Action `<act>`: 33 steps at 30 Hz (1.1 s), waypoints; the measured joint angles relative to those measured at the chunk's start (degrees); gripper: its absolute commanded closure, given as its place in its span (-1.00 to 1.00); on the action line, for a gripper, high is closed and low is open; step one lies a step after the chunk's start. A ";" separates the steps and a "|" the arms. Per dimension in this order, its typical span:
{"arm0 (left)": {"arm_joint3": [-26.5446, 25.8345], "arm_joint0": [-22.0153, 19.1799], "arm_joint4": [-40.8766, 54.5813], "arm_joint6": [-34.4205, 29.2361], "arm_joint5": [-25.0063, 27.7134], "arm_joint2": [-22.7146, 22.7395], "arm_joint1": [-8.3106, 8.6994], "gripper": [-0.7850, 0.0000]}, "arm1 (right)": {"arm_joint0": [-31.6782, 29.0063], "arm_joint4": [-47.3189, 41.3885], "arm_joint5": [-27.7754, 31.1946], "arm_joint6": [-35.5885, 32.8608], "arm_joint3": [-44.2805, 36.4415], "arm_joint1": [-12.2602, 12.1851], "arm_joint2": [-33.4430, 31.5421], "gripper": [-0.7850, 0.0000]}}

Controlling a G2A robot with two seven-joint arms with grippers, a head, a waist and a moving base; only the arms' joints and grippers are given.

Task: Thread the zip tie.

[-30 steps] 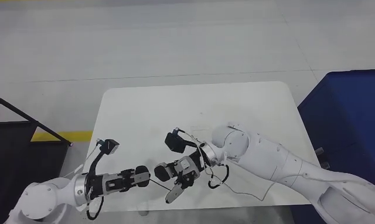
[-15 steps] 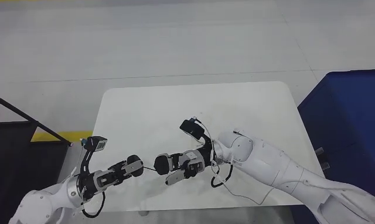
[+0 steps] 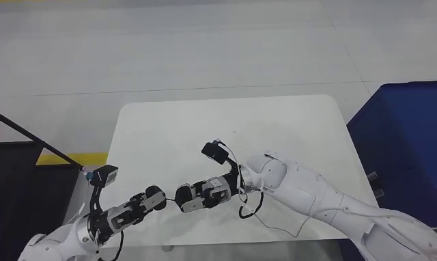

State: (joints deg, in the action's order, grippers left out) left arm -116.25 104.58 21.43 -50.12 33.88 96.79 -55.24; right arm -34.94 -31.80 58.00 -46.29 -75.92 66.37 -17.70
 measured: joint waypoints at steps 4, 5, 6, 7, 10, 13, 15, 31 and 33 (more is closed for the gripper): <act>-0.91 1.03 -3.58 3.15 0.09 0.12 -0.21 1.00 | 0.35 -0.02 0.00 0.00 0.52 0.60 0.13 0.45; -1.07 1.22 -4.29 3.75 0.07 0.05 -0.26 1.00 | 0.38 0.12 0.00 0.00 0.68 0.67 0.06 0.51; -1.22 1.39 -4.89 4.25 0.03 -0.04 -0.30 1.00 | 0.40 0.35 0.00 0.00 0.87 0.72 -0.05 0.63; -1.40 1.56 -5.46 4.76 -0.02 -0.16 -0.34 1.00 | 0.38 0.64 0.00 0.00 1.08 0.77 -0.18 0.69; -1.55 1.84 -6.18 5.13 -0.16 -0.40 -0.38 1.00 | 0.25 0.76 0.00 0.00 1.38 0.87 -0.46 0.78; -1.54 1.89 -6.40 4.91 -0.06 -0.49 -0.37 1.00 | 0.52 1.17 0.00 0.00 1.82 0.99 -0.07 0.83; -1.67 1.93 -6.46 4.84 0.12 -0.43 -0.36 1.00 | 0.82 1.13 -0.01 0.00 1.97 1.12 0.30 0.95; -1.41 1.94 -4.95 3.29 1.15 0.07 -0.22 -1.00 | 2.51 -1.23 0.00 0.00 4.65 2.05 2.10 1.00; -1.19 1.75 -4.50 3.39 1.05 0.39 -0.20 -1.00 | 2.60 -1.57 0.00 0.00 5.02 2.03 2.00 1.00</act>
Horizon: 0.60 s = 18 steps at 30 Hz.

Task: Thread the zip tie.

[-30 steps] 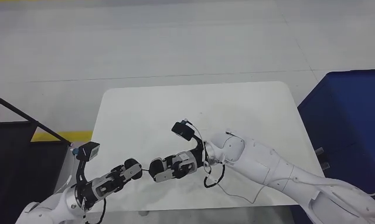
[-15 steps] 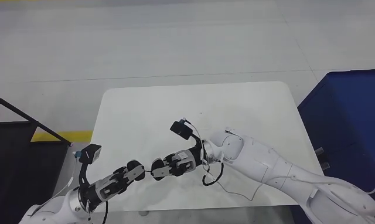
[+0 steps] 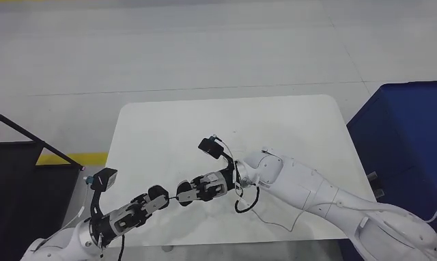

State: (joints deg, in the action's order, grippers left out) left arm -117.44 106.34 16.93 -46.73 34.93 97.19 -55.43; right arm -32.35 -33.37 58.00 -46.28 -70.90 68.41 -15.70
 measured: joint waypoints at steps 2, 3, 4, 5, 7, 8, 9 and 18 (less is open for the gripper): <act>0.53 -0.35 0.79 0.11 -0.08 0.78 0.05 -1.00 | -0.04 -0.53 0.00 0.00 0.37 -0.18 -0.33 1.00; 0.90 -0.54 1.23 0.06 -0.13 1.19 0.08 -1.00 | -0.12 -0.74 0.00 0.00 0.54 -0.34 -0.57 1.00; 1.55 -0.85 1.98 -0.03 -0.18 1.79 0.13 -1.00 | -0.29 -1.01 0.00 0.00 0.67 -0.62 -1.02 1.00; 2.14 -1.12 2.68 -0.19 -0.24 2.24 0.17 -1.00 | -0.49 -1.22 0.00 0.00 0.73 -0.89 -1.48 1.00; 3.86 -1.84 4.82 -1.09 -0.56 3.18 0.28 -1.00 | -1.23 -1.34 0.00 0.00 0.47 -1.79 -2.98 1.00; 4.65 -2.15 5.82 -1.60 -0.87 3.46 0.34 -1.00 | -1.62 -1.03 0.00 0.00 0.13 -2.20 -3.63 1.00; 5.16 -2.32 6.45 -1.92 -1.11 3.61 0.37 -1.00 | -1.84 -0.78 0.00 0.00 -0.10 -2.45 -4.00 1.00; 5.22 -2.38 6.47 -1.99 -1.20 3.60 0.38 -1.00 | -3.62 0.74 -2.57 3.95 0.69 -2.65 -5.57 1.00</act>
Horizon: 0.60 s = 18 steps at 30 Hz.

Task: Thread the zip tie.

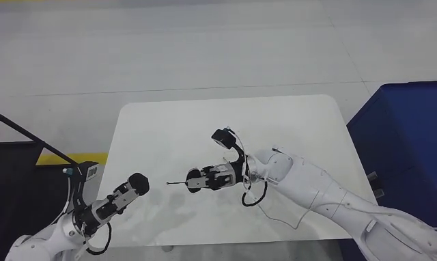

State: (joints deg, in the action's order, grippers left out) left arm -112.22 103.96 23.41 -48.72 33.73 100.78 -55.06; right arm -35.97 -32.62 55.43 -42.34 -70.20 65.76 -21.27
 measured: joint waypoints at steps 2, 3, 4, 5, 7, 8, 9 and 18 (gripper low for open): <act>-0.75 -0.12 -2.48 0.20 0.75 0.08 -0.01 -1.00 | -2.55 0.30 0.08 4.59 1.53 -0.80 -2.45 1.00; -1.17 -0.03 -4.94 0.74 1.65 0.24 -0.05 -1.00 | -3.83 0.43 0.67 6.10 2.46 -1.41 -3.74 1.00; -1.73 0.19 -9.03 2.22 3.22 0.53 -0.17 -1.00 | -5.73 0.97 1.12 8.04 3.64 -2.42 -5.66 1.00; -2.15 0.41 -12.45 3.87 4.52 0.70 -0.31 -1.00 | -7.32 1.69 1.20 9.40 4.05 -3.28 -7.19 1.00; -3.06 0.79 -22.67 9.10 6.89 0.87 -0.80 -1.00 | -11.67 3.83 1.59 12.45 2.62 -5.49 -11.06 1.00; -3.28 0.84 -27.38 11.92 7.30 0.62 -1.03 -1.00 | -13.81 4.95 1.83 13.75 1.23 -6.45 -12.81 1.00; -3.35 0.85 -31.38 14.37 7.42 0.42 -1.15 -1.00 | -15.77 6.18 1.96 14.73 -0.17 -7.18 -14.32 1.00; -3.31 0.83 -31.75 13.90 7.32 0.36 -1.15 -1.00 | -16.81 7.84 0.25 15.95 0.01 -7.39 -15.18 1.00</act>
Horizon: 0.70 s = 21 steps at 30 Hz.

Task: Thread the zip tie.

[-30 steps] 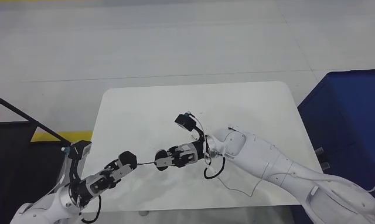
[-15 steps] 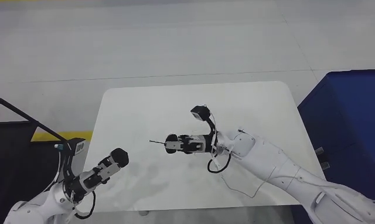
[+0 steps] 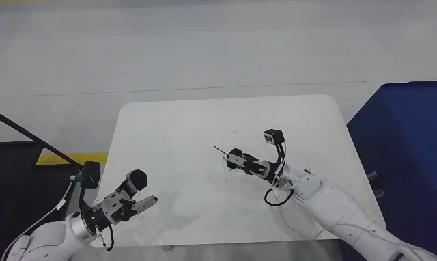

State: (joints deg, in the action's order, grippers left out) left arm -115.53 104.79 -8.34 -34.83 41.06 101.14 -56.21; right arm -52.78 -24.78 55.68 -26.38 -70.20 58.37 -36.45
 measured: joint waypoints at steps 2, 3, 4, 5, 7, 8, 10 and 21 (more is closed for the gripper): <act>-0.10 -0.03 -0.21 -0.06 0.00 -0.07 0.00 -1.00 | -0.97 5.92 -4.54 3.83 1.92 -0.44 -1.98 1.00; -0.57 -0.18 -0.80 -0.45 -0.04 -0.36 0.02 -1.00 | -1.81 9.10 -6.37 5.91 2.03 -0.80 -3.13 1.00; -1.61 -0.57 -2.89 -0.95 -0.16 -1.07 0.03 -1.00 | -3.34 13.39 -8.49 8.45 1.43 -1.50 -4.94 1.00; -2.52 -0.93 -5.27 -1.17 -0.14 -1.85 0.01 -1.00 | -4.69 16.66 -10.11 10.20 0.62 -2.22 -6.62 1.00; -4.60 -2.08 -12.32 -1.44 0.38 -4.00 -0.06 -1.00 | -8.78 24.32 -14.99 13.48 -2.95 -4.31 -11.30 1.00; -5.33 -2.60 -15.37 -1.06 0.59 -5.05 -0.13 -1.00 | -10.95 26.76 -17.01 14.13 -5.18 -5.30 -13.56 1.00; -6.84 -3.61 -21.45 -0.34 1.55 -8.05 -0.28 -1.00 | -16.52 29.64 -20.36 13.62 -10.84 -7.69 -19.66 1.00; -8.89 -5.45 -29.89 0.04 2.71 -12.73 -0.44 -1.00 | -34.69 29.30 -18.22 7.40 -28.40 -13.15 -41.90 1.00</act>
State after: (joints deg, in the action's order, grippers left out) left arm -124.42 99.34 -38.23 -34.78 43.77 88.41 -56.65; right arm -87.47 4.52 37.46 -18.98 -98.60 45.22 -78.35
